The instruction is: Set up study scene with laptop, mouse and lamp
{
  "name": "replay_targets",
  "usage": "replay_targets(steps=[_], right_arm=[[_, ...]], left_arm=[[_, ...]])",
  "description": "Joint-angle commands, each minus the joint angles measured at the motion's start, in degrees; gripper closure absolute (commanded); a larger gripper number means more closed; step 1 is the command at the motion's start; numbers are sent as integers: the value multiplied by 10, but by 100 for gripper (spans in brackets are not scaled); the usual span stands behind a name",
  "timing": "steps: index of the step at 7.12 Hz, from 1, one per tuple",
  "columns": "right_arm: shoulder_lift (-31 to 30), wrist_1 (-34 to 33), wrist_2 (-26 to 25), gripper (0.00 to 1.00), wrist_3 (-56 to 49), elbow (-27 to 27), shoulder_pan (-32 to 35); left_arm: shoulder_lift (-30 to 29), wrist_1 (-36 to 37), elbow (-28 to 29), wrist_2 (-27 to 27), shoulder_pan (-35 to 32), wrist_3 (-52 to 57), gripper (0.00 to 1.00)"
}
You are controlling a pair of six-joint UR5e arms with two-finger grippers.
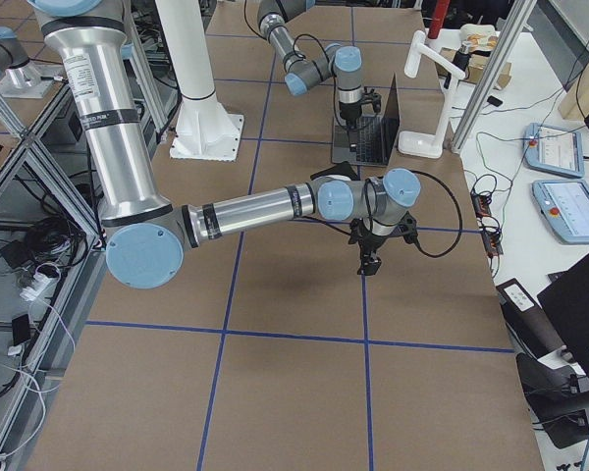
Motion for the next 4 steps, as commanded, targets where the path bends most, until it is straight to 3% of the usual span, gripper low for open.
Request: replay_targets(steps=[1, 2, 4], right_arm=[[1, 12, -10, 2, 2, -1, 0], [1, 13, -19, 2, 16, 4, 1], [-1, 44, -39, 2, 32, 7, 4]], left_arm=[[202, 36, -191, -110, -98, 143, 1], [271, 33, -219, -165, -157, 232, 1], [389, 34, -225, -223, -280, 455, 1]])
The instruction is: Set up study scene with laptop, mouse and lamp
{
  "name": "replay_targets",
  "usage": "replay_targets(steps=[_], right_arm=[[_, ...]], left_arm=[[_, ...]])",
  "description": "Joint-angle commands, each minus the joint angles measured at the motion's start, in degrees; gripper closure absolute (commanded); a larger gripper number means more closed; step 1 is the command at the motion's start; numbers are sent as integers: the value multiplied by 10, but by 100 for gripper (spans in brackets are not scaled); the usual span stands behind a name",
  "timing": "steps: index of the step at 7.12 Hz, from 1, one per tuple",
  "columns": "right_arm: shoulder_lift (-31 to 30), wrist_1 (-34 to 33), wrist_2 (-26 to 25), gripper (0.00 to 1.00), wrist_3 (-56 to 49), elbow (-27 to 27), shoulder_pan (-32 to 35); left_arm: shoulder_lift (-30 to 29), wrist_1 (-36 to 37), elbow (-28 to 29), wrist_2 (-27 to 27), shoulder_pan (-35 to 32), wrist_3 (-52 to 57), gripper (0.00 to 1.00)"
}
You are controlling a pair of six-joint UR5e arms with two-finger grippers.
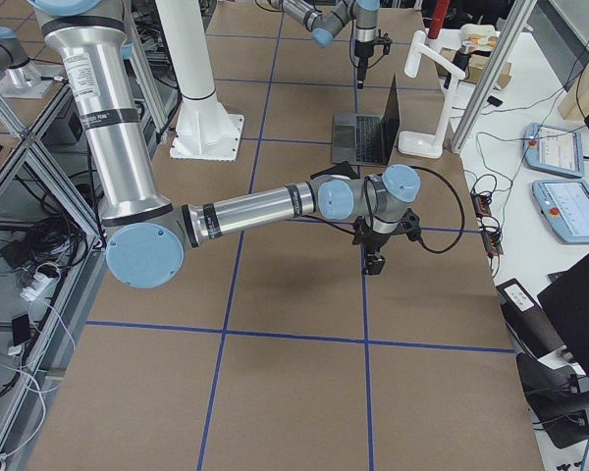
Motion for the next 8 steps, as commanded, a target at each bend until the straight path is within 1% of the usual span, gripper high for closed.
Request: replay_targets(steps=[1, 2, 3, 6, 8], right_arm=[[-1, 21, -12, 2, 21, 2, 1], [-1, 21, -13, 2, 21, 1, 4], [-3, 21, -13, 1, 21, 2, 13], [-19, 24, -12, 1, 20, 2, 35], [-42, 69, -18, 1, 21, -3, 43]], left_arm=[[127, 2, -8, -55, -128, 223, 1], [170, 1, -4, -58, -164, 292, 1], [185, 2, 18, -59, -198, 344, 1], [200, 27, 25, -61, -223, 342, 1], [222, 19, 18, -62, -223, 344, 1]])
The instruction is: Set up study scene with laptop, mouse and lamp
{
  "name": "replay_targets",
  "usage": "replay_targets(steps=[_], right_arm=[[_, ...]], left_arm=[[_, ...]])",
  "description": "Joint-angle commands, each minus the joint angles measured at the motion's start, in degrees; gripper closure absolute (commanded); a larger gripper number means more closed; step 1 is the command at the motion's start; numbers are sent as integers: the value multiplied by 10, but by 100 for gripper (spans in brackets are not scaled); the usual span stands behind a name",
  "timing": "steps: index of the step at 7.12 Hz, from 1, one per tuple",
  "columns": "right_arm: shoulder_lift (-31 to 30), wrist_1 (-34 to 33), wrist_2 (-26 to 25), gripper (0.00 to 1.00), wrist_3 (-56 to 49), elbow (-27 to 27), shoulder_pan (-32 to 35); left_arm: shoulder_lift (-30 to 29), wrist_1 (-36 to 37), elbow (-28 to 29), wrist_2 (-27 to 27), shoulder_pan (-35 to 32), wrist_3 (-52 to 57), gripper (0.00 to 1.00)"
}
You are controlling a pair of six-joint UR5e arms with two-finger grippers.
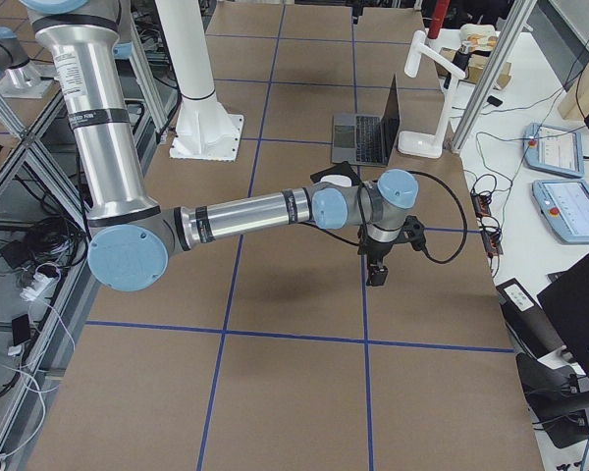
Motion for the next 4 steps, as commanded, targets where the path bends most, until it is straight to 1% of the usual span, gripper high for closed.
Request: replay_targets(steps=[1, 4], right_arm=[[-16, 33, -6, 1, 2, -3, 5], [-31, 30, -6, 1, 7, -2, 15]], left_arm=[[23, -3, -5, 0, -2, 0, 1], [31, -4, -18, -8, -13, -1, 1]])
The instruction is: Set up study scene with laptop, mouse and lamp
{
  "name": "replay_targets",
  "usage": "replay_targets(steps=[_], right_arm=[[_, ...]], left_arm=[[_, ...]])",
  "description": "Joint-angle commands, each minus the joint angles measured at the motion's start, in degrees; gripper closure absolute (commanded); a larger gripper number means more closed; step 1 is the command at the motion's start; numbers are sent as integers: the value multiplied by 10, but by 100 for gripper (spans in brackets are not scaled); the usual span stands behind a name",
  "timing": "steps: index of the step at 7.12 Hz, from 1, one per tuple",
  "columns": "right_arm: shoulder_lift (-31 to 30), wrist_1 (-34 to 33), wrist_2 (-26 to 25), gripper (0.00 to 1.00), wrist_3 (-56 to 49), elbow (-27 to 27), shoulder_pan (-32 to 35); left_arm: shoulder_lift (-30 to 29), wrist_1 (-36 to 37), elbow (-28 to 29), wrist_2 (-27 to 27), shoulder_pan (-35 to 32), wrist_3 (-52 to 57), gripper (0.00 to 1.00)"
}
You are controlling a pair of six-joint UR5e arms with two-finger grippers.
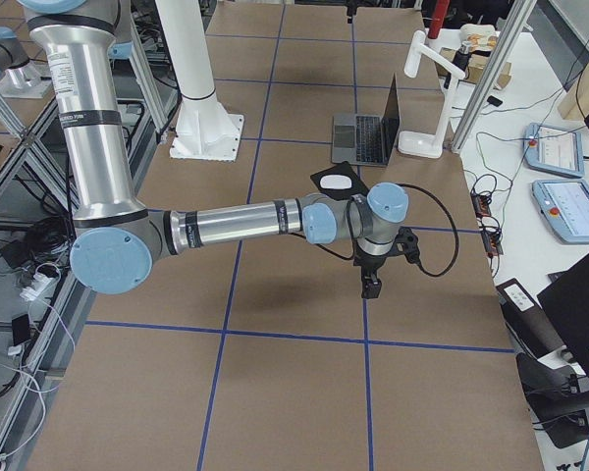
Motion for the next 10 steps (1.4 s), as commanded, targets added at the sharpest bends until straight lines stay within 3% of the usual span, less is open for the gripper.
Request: replay_targets(steps=[1, 3, 4, 8, 10], right_arm=[[4, -1, 2, 1, 19, 0, 7], [2, 4, 7, 1, 55, 9, 11], [-20, -3, 14, 1, 55, 51, 25], [-47, 3, 20, 1, 54, 57, 25], [-67, 3, 21, 1, 54, 87, 25]], left_arm=[[6, 7, -28, -42, -28, -2, 1], [18, 4, -31, -44, -38, -2, 1], [14, 2, -9, -40, -35, 0, 0], [6, 1, -6, -44, -35, -1, 0], [11, 1, -16, -41, -34, 0, 0]])
